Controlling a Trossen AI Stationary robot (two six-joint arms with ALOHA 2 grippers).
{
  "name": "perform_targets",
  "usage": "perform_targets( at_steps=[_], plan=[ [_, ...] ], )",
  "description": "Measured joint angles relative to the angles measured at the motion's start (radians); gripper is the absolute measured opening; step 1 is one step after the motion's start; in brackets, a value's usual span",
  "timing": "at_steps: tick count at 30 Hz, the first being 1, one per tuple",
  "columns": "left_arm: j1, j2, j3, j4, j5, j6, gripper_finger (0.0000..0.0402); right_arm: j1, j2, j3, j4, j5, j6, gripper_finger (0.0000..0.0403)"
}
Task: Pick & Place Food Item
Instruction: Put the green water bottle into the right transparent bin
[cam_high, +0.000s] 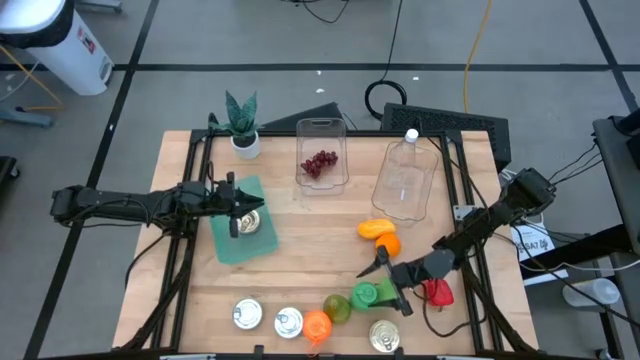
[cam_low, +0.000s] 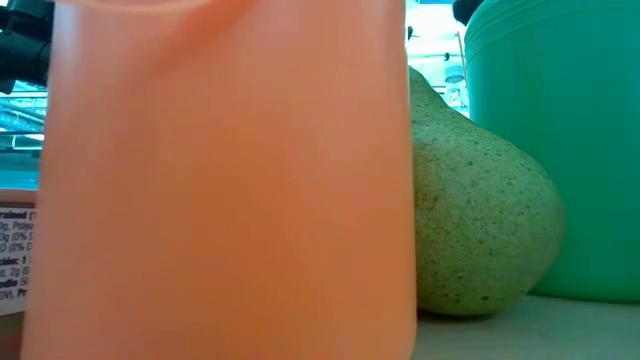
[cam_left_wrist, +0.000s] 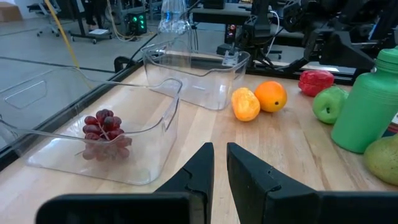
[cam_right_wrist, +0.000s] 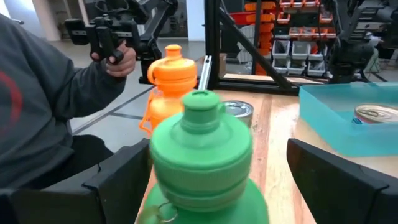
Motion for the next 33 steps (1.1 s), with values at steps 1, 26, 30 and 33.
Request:
perform_targets(
  at_steps=[1, 26, 30, 33],
  plan=[
    [0.0, 0.0, 0.0, 0.0, 0.0, 0.0, 0.0051, 0.0, 0.0, 0.0, 0.003, 0.0, 0.0, 0.0357],
    [0.0, 0.0, 0.0, 0.0, 0.0, -0.002, 0.0051, -0.001, 0.0, 0.0, -0.002, 0.024, -0.029, 0.02],
    [0.0, 0.0, 0.0, 0.0, 0.0, -0.002, 0.0051, -0.001, 0.0, 0.0, 0.016, 0.023, -0.053, 0.0201],
    [0.0, 0.0, 0.0, 0.0, 0.0, -0.007, 0.0051, -0.001, 0.0, 0.0, 0.056, 0.024, -0.085, 0.0217]
  ],
)
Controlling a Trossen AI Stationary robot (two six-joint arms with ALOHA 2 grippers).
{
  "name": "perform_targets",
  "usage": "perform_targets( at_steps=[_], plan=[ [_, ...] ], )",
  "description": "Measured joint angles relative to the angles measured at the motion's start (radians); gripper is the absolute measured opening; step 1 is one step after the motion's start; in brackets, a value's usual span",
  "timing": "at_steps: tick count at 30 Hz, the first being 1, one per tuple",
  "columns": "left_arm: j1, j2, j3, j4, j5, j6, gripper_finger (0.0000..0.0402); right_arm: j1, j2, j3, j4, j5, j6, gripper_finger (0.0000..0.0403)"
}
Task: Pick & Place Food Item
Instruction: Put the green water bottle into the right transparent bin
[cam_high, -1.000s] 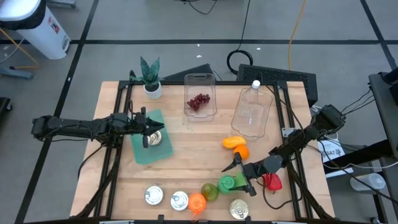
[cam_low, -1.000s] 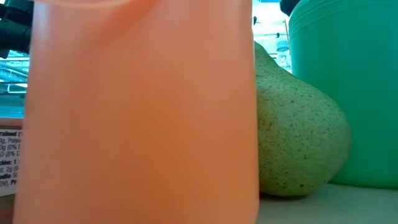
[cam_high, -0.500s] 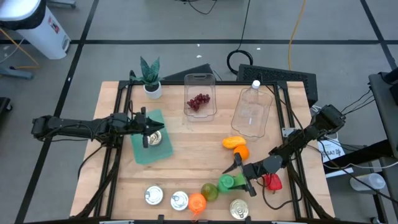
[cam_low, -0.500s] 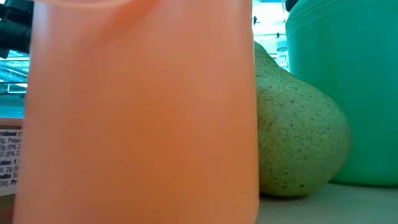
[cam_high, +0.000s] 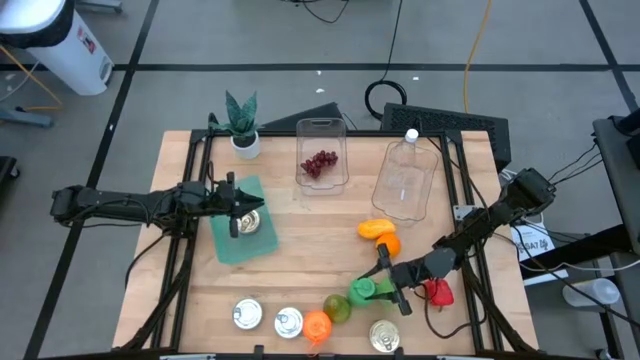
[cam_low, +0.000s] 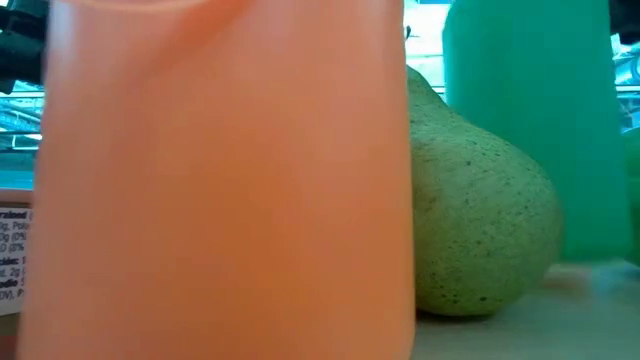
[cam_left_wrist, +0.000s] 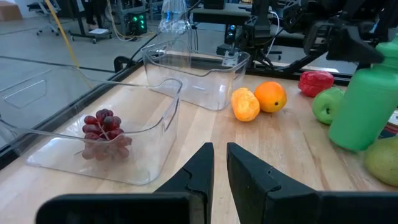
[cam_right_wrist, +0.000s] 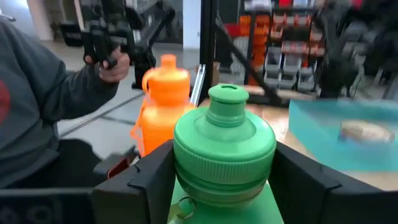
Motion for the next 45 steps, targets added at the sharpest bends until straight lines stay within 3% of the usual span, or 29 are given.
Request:
perform_targets(
  at_steps=[5, 10, 15, 17, 25, 39, 45],
  plan=[
    [0.0, 0.0, 0.0, 0.0, 0.0, -0.007, 0.0051, 0.0, -0.08, 0.0, 0.063, -0.001, -0.116, 0.0222],
    [0.0, 0.0, 0.0, -0.005, 0.001, -0.013, 0.0051, 0.0, -0.332, 0.025, -0.213, 0.018, -0.186, 0.0201],
    [0.0, 0.0, 0.0, -0.021, 0.001, -0.024, 0.0051, 0.0, -0.562, 0.15, -0.703, 0.244, -0.218, 0.0209],
    [0.0, 0.0, 0.0, -0.021, 0.001, -0.026, 0.0051, 0.0, -0.613, 0.206, -0.819, 0.341, -0.247, 0.0213],
    [0.0, 0.0, 0.0, -0.022, 0.001, -0.027, 0.0051, -0.066, -0.73, 0.27, -0.872, 0.627, -0.414, 0.0206],
    [0.0, 0.0, 0.0, -0.023, 0.0, -0.027, 0.0051, -0.334, -0.872, 0.007, -0.907, 0.596, -0.222, 0.0209],
    [0.0, 0.0, 0.0, -0.023, 0.0, -0.027, 0.0051, -0.427, -0.929, -0.101, -0.881, 0.521, -0.135, 0.0209]
  ],
)
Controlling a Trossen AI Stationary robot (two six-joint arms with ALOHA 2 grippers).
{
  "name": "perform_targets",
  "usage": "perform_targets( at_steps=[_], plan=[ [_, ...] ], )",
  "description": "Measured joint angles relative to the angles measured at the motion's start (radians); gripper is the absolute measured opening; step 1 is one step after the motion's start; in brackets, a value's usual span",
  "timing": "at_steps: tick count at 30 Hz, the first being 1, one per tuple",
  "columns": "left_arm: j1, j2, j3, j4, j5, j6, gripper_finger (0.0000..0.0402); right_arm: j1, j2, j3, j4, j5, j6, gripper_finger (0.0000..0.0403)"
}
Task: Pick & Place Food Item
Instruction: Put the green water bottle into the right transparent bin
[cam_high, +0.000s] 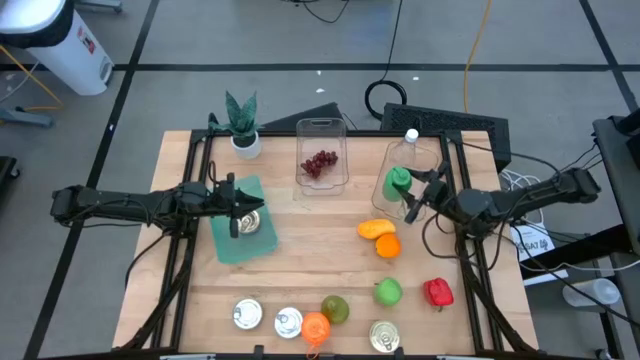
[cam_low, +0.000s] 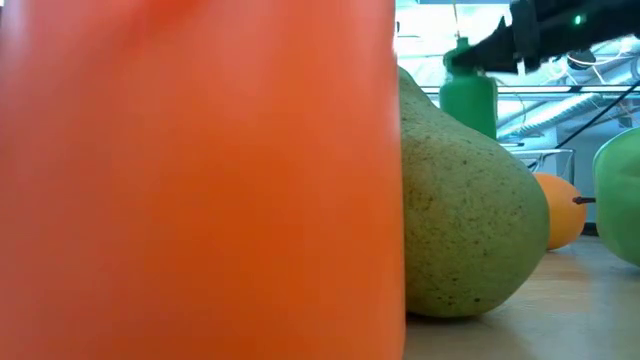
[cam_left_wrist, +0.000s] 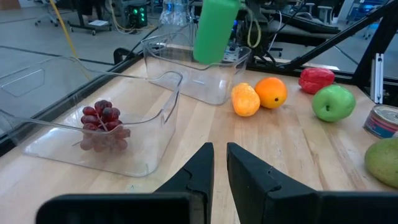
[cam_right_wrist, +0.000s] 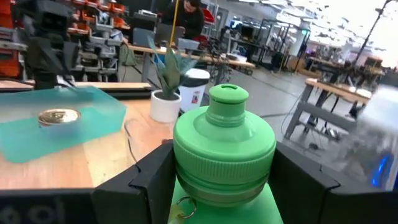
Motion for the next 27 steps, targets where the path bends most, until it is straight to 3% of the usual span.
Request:
perform_targets(
  at_steps=[8, 18, 27],
  plan=[
    [0.0, 0.0, 0.0, 0.0, -0.001, 0.017, 0.0051, -0.078, -0.011, -0.174, 0.229, -0.082, 0.036, 0.0209],
    [0.0, 0.0, 0.0, 0.0, -0.001, 0.018, 0.0051, -0.132, 0.008, -0.269, 0.228, -0.08, 0.172, 0.021],
    [0.0, 0.0, 0.0, 0.008, -0.002, 0.027, 0.0051, -0.143, 0.04, -0.278, 0.244, -0.079, 0.179, 0.0218]
  ],
)
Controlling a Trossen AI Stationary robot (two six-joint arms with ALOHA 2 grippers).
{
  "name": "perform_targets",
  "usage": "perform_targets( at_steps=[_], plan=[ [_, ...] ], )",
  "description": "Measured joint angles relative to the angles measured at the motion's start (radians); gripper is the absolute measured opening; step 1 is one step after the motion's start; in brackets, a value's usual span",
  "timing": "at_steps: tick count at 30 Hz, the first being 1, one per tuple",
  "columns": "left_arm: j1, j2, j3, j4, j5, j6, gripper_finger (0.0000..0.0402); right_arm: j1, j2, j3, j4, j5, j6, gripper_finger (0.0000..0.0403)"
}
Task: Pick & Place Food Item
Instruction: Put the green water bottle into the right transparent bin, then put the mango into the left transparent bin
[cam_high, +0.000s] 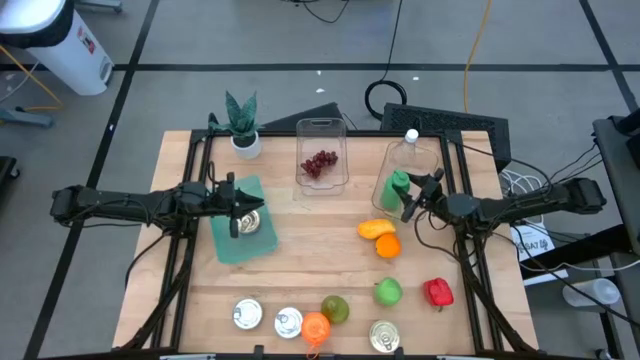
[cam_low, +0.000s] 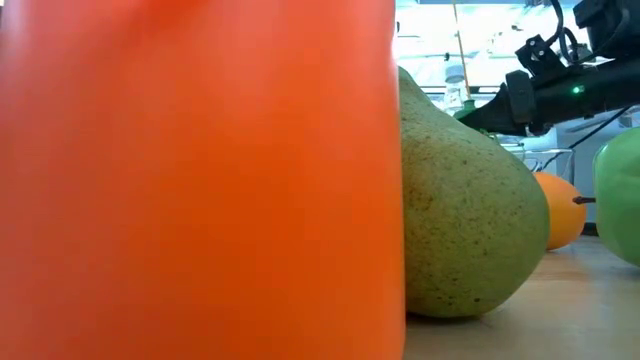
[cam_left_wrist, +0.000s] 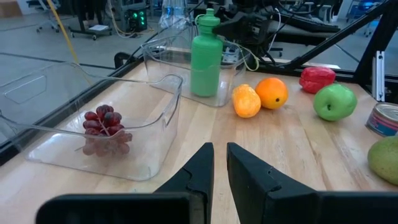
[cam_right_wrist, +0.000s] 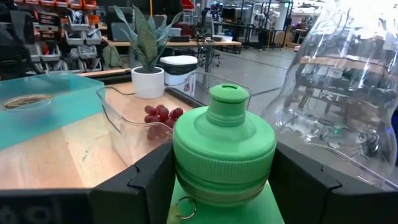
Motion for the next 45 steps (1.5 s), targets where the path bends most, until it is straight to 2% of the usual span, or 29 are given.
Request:
perform_targets(
  at_steps=[9, 14, 17, 20, 22, 25, 28, 31, 37, 45],
  plan=[
    [0.0, 0.0, 0.0, 0.001, 0.0, -0.004, 0.0051, 0.002, 0.001, -0.003, 0.098, -0.07, -0.052, 0.0291],
    [0.0, 0.0, 0.0, 0.001, 0.001, -0.006, 0.0051, 0.002, 0.0, 0.011, 0.236, -0.073, -0.159, 0.0327],
    [0.0, 0.0, 0.0, 0.001, 0.002, -0.006, 0.0051, 0.015, 0.0, 0.079, 0.24, -0.083, -0.246, 0.0337],
    [0.0, 0.0, 0.0, 0.0, 0.002, -0.006, 0.0051, 0.064, 0.005, 0.226, 0.077, -0.139, -0.271, 0.0339],
    [0.0, 0.0, 0.0, 0.0, 0.002, -0.007, 0.0051, 0.112, 0.028, 0.369, -0.161, -0.153, -0.227, 0.0335],
    [0.0, 0.0, 0.0, -0.001, 0.002, -0.008, 0.0051, 0.192, 0.127, 0.576, -0.545, -0.169, -0.151, 0.0325],
    [0.0, 0.0, 0.0, -0.007, 0.002, -0.008, 0.0051, 0.263, 0.255, 0.698, -0.776, -0.22, -0.111, 0.0316],
    [0.0, 0.0, 0.0, -0.01, 0.002, -0.008, 0.0051, 0.295, 0.381, 0.759, -0.864, -0.262, -0.058, 0.0314],
    [0.0, 0.0, 0.0, -0.009, 0.002, -0.005, 0.0051, 0.269, 0.597, 0.835, -0.882, -0.373, 0.025, 0.0314],
    [0.0, 0.0, 0.0, 0.002, 0.001, -0.001, 0.0051, 0.19, 0.873, 1.064, -1.147, -0.497, 0.068, 0.0313]
  ],
)
